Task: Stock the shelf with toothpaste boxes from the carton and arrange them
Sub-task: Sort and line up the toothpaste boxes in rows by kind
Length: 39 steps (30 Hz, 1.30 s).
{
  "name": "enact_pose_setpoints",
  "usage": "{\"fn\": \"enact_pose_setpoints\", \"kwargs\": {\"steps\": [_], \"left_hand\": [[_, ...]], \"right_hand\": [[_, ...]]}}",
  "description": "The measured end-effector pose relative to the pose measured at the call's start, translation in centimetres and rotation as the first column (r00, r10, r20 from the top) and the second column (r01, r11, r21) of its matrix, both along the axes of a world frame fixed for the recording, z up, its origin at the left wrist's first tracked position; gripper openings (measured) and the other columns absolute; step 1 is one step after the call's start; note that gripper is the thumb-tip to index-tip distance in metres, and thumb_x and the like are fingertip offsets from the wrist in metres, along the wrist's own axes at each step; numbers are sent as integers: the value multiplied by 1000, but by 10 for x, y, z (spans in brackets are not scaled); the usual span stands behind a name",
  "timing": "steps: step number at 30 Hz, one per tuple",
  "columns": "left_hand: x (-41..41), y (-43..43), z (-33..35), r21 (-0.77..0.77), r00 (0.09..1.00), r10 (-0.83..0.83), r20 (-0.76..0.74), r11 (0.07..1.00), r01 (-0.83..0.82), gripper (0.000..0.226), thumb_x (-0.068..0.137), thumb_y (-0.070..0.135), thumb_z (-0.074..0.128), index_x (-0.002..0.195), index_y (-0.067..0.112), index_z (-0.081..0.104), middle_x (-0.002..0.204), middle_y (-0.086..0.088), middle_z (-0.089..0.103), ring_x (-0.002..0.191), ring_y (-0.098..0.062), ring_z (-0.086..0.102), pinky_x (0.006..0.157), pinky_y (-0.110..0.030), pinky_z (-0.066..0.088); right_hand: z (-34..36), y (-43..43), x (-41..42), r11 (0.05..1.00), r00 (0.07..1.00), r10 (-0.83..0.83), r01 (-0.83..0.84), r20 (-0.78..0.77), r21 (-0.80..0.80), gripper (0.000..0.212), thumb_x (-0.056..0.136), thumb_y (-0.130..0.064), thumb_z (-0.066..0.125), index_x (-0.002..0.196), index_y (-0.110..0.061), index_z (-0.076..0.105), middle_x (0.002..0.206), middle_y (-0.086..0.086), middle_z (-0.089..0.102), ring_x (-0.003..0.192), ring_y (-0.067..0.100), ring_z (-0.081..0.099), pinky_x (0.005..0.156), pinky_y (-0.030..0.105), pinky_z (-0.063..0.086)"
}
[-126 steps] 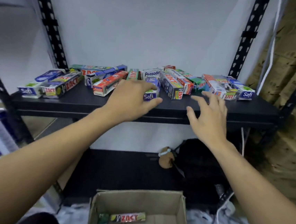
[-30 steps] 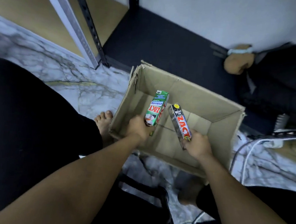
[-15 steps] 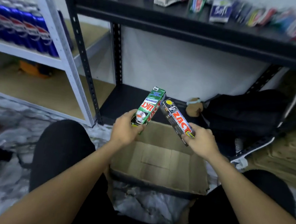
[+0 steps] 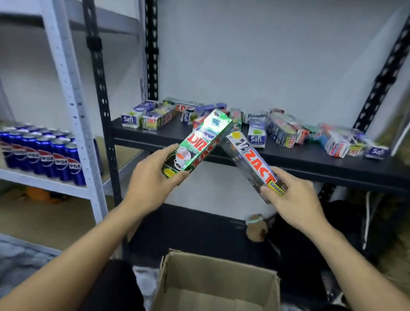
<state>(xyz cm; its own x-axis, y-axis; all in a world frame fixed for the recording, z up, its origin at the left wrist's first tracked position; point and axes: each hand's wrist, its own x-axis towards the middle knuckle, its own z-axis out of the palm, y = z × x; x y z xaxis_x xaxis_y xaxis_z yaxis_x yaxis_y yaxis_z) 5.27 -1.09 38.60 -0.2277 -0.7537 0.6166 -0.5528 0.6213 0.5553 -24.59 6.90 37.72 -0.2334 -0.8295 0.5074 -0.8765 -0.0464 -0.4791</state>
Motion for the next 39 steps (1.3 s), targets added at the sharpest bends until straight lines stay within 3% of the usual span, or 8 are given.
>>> {"fn": "enact_pose_setpoints", "kwargs": {"steps": [6, 11, 15, 18, 22, 28, 36, 39], "left_hand": [[-9, -42, 52, -107, 998, 64, 21, 992, -61, 69, 84, 36, 77, 145, 18, 49, 135, 0, 61, 119, -15, 58, 97, -38, 51], [-18, -84, 67, -111, 986, 165, 37, 981, -160, 60, 86, 40, 73, 139, 18, 55, 131, 0, 65, 115, -20, 62, 91, -39, 53], [-23, -105, 63, -51, 954, 296, 49, 955, -294, 56, 90, 44, 66, 136, 13, 58, 120, -5, 70, 101, -22, 65, 76, -36, 52], [-23, -114, 56, -7, 933, 349, 86, 937, -350, 52, 92, 46, 62, 130, 11, 63, 108, -6, 73, 91, -23, 66, 65, -32, 45], [-23, -125, 46, 10, 918, 356, 178, 932, -363, 55, 91, 48, 63, 132, 12, 64, 117, -7, 71, 104, -25, 64, 77, -35, 50], [-26, -139, 48, -20, 913, 337, 229, 939, -342, 56, 90, 54, 61, 131, 15, 63, 121, -6, 69, 110, -24, 62, 82, -36, 50], [-30, -144, 46, 9, 947, 256, 193, 965, -262, 62, 90, 58, 59, 136, 18, 60, 131, -3, 65, 118, -20, 58, 89, -35, 49], [-34, -145, 47, 17, 957, 230, 175, 971, -237, 61, 90, 56, 60, 137, 18, 59, 131, -2, 64, 117, -18, 59, 86, -33, 48]], "right_hand": [[67, -28, -16, 992, 1000, -20, 18, -14, -121, 45, 81, -39, 70, 125, -35, 62, 97, -7, 74, 88, 18, 66, 82, 37, 54], [102, -67, -30, 986, 996, -89, 92, 24, -136, 37, 85, -43, 67, 120, -33, 66, 93, -5, 72, 80, 15, 61, 70, 28, 47], [116, -106, -33, 987, 986, -131, 139, 99, -77, 21, 87, -47, 65, 99, -31, 71, 71, -17, 61, 64, -2, 55, 58, 20, 42], [113, -139, -32, 985, 977, -166, 171, 133, -26, 33, 83, -55, 64, 80, -23, 72, 62, -8, 67, 58, 11, 65, 60, 29, 53], [109, -172, -24, 968, 966, -250, 250, 73, 14, 62, 77, -70, 55, 56, -12, 60, 47, 1, 58, 57, 23, 62, 51, 28, 42], [109, -199, -7, 965, 967, -248, 252, -62, 74, 60, 83, -58, 54, 124, -15, 56, 105, 8, 68, 100, 31, 62, 69, 34, 48], [108, -208, -3, 966, 967, -251, 254, -50, 46, 52, 85, -60, 52, 116, -19, 62, 101, 6, 69, 95, 27, 62, 74, 35, 52], [105, -212, -5, 973, 975, -219, 221, -29, 68, 40, 87, -62, 49, 97, -27, 65, 91, 0, 70, 95, 26, 64, 80, 37, 51]]}}
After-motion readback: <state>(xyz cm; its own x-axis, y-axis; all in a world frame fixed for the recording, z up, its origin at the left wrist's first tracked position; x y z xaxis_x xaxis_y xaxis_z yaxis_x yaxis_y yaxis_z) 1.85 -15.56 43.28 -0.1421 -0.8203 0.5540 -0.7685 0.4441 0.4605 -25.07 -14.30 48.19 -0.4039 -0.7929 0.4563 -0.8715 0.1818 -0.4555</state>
